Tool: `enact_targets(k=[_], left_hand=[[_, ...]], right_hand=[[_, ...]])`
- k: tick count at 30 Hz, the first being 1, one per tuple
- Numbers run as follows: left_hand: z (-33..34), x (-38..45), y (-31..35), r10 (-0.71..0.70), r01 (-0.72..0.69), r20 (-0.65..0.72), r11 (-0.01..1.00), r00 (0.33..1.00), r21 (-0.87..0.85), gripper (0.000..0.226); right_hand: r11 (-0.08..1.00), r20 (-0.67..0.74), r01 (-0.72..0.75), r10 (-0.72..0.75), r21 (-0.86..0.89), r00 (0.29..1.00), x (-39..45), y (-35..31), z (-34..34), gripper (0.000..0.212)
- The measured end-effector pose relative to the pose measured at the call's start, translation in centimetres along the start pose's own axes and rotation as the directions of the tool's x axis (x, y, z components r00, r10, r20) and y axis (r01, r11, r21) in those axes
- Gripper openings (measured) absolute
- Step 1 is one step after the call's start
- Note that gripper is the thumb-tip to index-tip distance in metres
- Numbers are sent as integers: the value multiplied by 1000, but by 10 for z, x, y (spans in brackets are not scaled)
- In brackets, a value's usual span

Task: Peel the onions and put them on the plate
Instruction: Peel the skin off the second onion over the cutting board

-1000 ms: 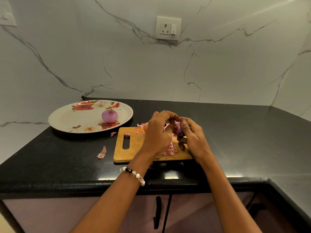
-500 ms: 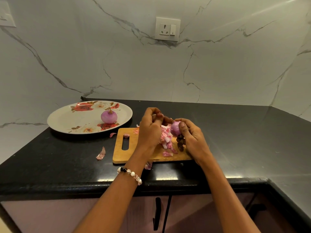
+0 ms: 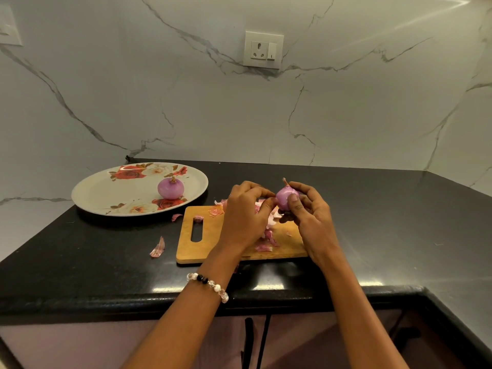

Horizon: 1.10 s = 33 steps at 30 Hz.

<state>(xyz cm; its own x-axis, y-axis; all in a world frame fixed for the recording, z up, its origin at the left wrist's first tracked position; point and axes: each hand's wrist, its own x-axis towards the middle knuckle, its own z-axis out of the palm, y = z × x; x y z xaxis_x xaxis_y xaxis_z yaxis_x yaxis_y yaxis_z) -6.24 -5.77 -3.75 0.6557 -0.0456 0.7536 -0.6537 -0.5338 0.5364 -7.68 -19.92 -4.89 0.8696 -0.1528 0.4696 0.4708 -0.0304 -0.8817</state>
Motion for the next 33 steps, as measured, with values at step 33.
enact_targets(k=[33], left_hand=[[-6, 1, 1, -102, 98, -26, 989, 994, -114, 23]], right_hand=[[998, 118, 27, -33, 50, 992, -5, -9, 2, 45]])
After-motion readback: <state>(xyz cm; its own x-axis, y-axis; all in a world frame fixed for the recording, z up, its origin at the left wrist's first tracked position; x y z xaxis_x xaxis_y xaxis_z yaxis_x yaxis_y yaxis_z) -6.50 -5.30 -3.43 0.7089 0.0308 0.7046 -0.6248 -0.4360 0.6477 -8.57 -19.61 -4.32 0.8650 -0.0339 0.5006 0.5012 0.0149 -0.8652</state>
